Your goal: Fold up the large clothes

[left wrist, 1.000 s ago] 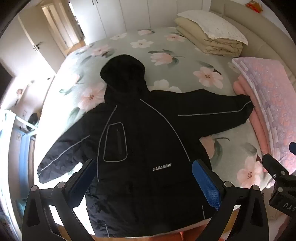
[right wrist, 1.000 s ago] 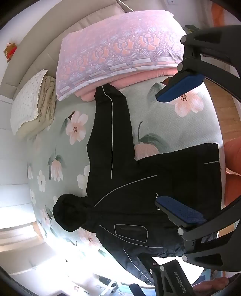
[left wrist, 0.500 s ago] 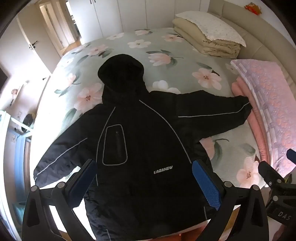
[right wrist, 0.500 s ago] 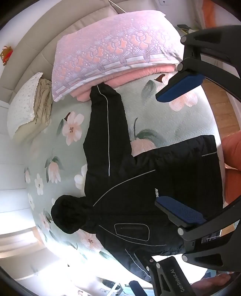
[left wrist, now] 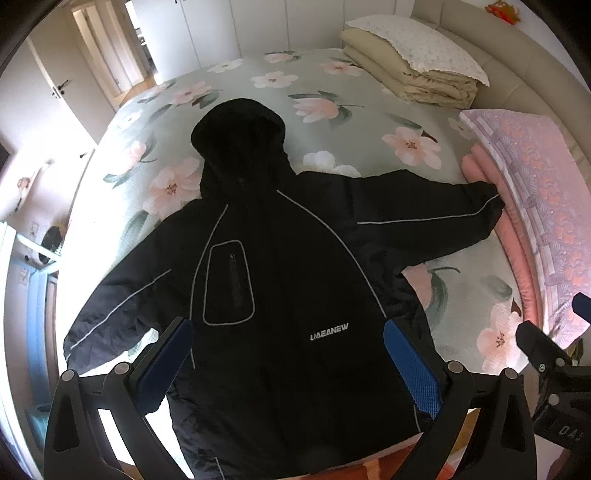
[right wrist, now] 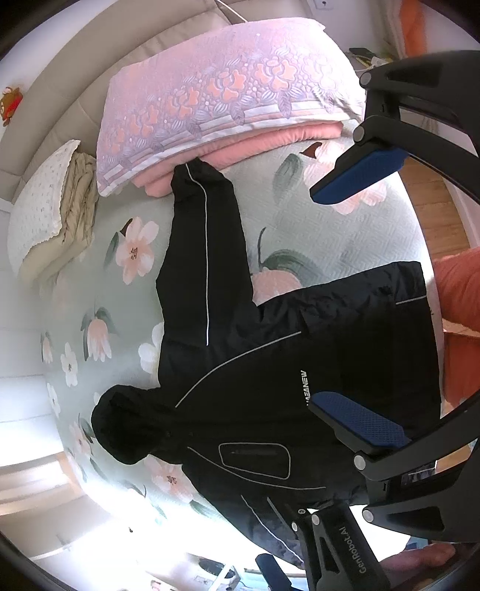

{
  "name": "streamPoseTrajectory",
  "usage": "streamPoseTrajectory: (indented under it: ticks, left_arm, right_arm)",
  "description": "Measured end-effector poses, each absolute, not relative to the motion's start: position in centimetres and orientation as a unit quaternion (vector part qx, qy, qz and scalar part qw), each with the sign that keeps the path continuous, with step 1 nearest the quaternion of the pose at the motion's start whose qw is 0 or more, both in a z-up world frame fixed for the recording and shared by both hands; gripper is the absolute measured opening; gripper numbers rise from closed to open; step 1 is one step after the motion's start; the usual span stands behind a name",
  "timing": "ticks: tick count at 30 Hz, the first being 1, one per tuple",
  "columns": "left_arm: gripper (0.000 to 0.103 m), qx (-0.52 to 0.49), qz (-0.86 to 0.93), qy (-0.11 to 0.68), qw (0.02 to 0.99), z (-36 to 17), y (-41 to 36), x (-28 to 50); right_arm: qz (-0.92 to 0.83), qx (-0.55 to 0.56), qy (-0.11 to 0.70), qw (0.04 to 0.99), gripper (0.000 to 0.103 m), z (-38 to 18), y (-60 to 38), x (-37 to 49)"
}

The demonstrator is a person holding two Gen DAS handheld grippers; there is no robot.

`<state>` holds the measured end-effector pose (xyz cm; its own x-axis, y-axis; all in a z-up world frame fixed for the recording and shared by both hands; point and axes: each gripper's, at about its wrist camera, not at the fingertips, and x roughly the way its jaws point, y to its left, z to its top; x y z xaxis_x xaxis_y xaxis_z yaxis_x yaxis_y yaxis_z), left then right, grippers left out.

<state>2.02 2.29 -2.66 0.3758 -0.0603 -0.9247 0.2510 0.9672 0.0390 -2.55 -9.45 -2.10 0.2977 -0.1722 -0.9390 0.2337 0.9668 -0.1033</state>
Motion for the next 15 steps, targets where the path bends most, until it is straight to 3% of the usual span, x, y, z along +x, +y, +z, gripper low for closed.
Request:
streamPoseTrajectory:
  ticks: [15]
  left_arm:
    - [0.102, 0.083, -0.037, 0.56, 0.824, -1.8, -2.4, 0.9]
  right_arm:
    - [-0.062, 0.041, 0.58, 0.811, 0.102, -2.9, -13.9, -0.7]
